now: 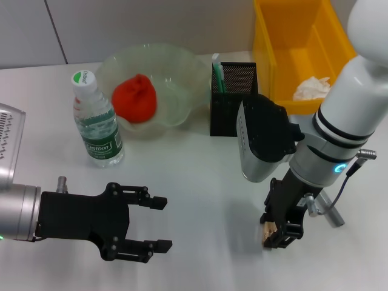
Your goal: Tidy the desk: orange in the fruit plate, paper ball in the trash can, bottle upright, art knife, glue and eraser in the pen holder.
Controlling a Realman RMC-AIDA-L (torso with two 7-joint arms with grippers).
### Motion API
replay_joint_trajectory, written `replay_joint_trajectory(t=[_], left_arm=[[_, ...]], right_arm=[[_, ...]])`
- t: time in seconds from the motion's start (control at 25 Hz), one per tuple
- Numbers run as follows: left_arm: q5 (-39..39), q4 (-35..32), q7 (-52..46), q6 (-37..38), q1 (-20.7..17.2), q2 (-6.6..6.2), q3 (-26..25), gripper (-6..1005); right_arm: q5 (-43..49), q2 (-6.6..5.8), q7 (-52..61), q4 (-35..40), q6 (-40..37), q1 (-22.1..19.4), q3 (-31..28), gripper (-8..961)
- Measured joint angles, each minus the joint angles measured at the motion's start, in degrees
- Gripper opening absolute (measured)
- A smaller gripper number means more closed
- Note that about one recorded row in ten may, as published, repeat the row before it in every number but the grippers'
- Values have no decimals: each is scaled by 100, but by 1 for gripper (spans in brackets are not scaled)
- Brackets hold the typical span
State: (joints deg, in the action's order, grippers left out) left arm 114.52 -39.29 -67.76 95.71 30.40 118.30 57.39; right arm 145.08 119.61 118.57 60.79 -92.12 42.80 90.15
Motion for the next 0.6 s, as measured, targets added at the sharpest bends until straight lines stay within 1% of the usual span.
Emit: replay_joint_trajectory(t=[0.2,0.36,0.48,0.6], left_arm=[[-19,0,0,0,1,0,0,731],[-34,0,0,0,1,-6,0,731],[-36,0,0,0,3,-8,0,732],[-36,0,-8,2,19,-9,0,732]], right_arm=[[-39,-13,-10,3,5,-8,-76,424],[-45,-29,-55,39,-8,-10,-411,425],[-74,-34,-212,138,-88,-31,-885,424],[-212,-44,-413,237,-195,-49,-1575,423]])
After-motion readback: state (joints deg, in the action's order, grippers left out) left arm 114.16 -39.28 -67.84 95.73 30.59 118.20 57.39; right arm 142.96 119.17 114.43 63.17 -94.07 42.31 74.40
